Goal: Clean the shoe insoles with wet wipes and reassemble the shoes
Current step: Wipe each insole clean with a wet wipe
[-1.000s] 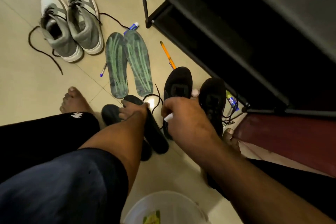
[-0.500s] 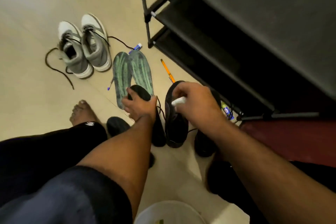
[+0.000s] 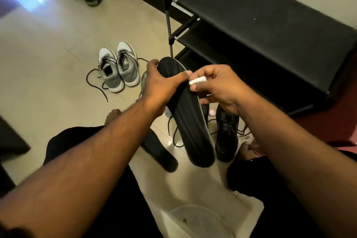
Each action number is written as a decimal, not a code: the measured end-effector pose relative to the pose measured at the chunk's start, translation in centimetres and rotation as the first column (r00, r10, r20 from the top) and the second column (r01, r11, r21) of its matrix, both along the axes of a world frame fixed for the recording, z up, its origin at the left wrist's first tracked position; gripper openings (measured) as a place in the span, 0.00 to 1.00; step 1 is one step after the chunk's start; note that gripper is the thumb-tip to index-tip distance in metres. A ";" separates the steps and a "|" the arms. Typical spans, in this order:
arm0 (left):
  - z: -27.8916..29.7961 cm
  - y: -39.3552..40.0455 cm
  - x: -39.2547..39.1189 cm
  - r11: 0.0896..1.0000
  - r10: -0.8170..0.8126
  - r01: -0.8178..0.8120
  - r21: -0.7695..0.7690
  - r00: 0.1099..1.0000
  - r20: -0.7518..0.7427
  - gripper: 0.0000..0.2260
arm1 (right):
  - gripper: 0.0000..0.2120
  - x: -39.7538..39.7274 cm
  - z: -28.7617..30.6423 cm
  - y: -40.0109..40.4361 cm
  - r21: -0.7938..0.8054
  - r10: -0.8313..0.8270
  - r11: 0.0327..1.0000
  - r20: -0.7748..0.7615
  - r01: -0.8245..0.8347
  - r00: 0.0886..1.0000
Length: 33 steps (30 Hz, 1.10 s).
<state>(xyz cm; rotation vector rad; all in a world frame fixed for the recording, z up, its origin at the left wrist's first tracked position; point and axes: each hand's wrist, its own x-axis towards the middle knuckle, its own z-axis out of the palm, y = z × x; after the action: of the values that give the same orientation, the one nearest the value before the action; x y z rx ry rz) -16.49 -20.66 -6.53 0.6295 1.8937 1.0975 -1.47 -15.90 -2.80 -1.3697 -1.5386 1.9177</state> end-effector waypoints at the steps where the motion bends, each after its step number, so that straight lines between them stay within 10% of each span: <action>1: 0.2 0.4 0.2 1.000 0.017 -0.018 0.005 0.998 0.067 0.44 | 0.08 -0.2 -0.1 0.2 -0.002 -0.046 0.999 -0.004 0.046 0.999; 6: 1.4 4.2 -2.4 0.993 -0.069 -0.009 0.117 0.763 0.643 0.30 | 0.09 0.1 -1.3 2.8 -0.178 -0.219 0.964 -0.126 0.196 0.967; 11: 2.1 5.1 -1.9 0.962 -0.272 0.155 0.224 0.483 0.833 0.40 | 0.06 0.6 -0.6 3.1 -0.214 -0.292 0.944 -0.185 0.252 0.938; 17: 1.3 3.3 -0.9 0.982 -0.168 0.014 0.186 0.503 0.848 0.32 | 0.06 1.9 0.1 1.9 -0.069 -0.290 0.957 -0.133 0.283 0.948; 21: 0.1 2.9 -0.3 0.988 -0.152 0.077 0.131 0.486 0.861 0.30 | 0.08 3.5 1.4 4.6 0.298 -0.254 0.924 0.005 0.241 0.967; 33: -1.8 4.3 3.3 0.927 -0.202 0.367 0.073 0.326 0.924 0.35 | 0.06 4.6 -0.2 8.4 0.865 -0.062 0.456 0.264 -0.208 0.963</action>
<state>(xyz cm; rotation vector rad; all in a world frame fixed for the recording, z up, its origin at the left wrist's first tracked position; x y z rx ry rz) -13.17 -16.32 -8.33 0.1317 0.7764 0.7661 3.09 -7.54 -2.98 -1.0267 -2.2595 0.6180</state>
